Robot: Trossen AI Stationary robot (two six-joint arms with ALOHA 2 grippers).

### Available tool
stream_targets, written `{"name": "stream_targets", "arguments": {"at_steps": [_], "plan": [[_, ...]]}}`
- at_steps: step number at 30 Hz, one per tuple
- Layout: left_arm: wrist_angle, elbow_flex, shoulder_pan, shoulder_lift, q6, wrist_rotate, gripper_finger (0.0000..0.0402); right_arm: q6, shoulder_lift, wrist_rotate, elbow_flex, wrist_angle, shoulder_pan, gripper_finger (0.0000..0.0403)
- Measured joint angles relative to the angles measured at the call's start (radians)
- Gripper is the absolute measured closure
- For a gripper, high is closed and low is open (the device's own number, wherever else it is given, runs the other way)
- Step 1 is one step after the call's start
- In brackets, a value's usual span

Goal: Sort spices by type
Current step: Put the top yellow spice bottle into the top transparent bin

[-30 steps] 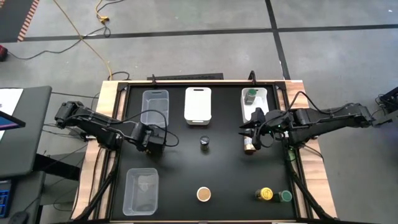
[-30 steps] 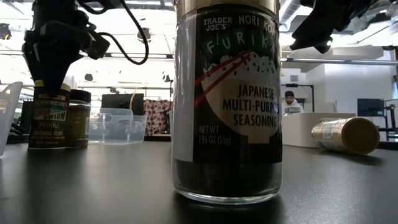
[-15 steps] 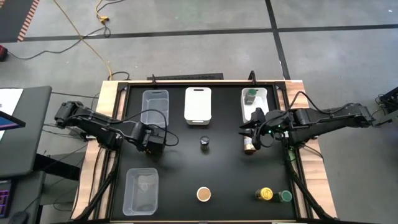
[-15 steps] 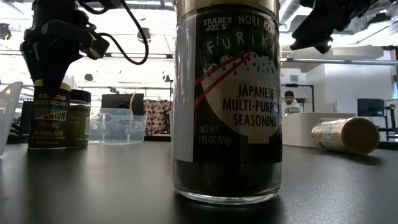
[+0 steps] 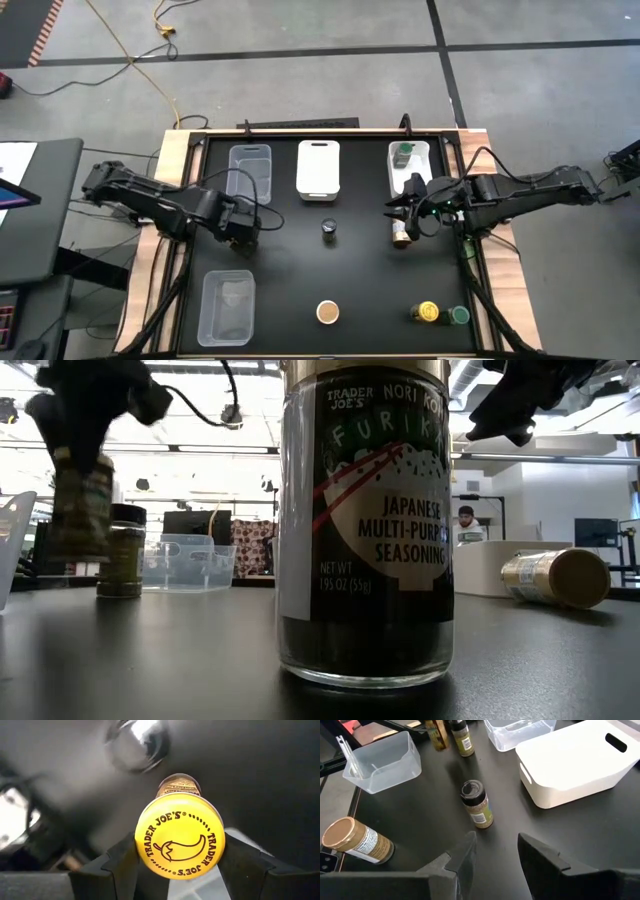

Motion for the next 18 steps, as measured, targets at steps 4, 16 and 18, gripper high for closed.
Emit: {"name": "stream_targets", "arguments": {"at_steps": [4, 16, 18], "plan": [[-0.093, 0.041, -0.023, -0.059, -0.07, 0.031, 0.0178, 0.0, 0.0, 0.0, 0.0, -0.006, 0.0, 0.023], [-0.09, 0.222, -0.029, -0.184, -0.098, -0.055, 0.0179, -0.049, 0.0, 0.0, 0.0, -0.025, 0.0, 0.023], [-0.109, 0.257, 0.001, -0.182, -0.052, -0.089, 0.0179, -0.051, 0.0, 0.0, 0.0, -0.024, 0.0, 0.023]]}}
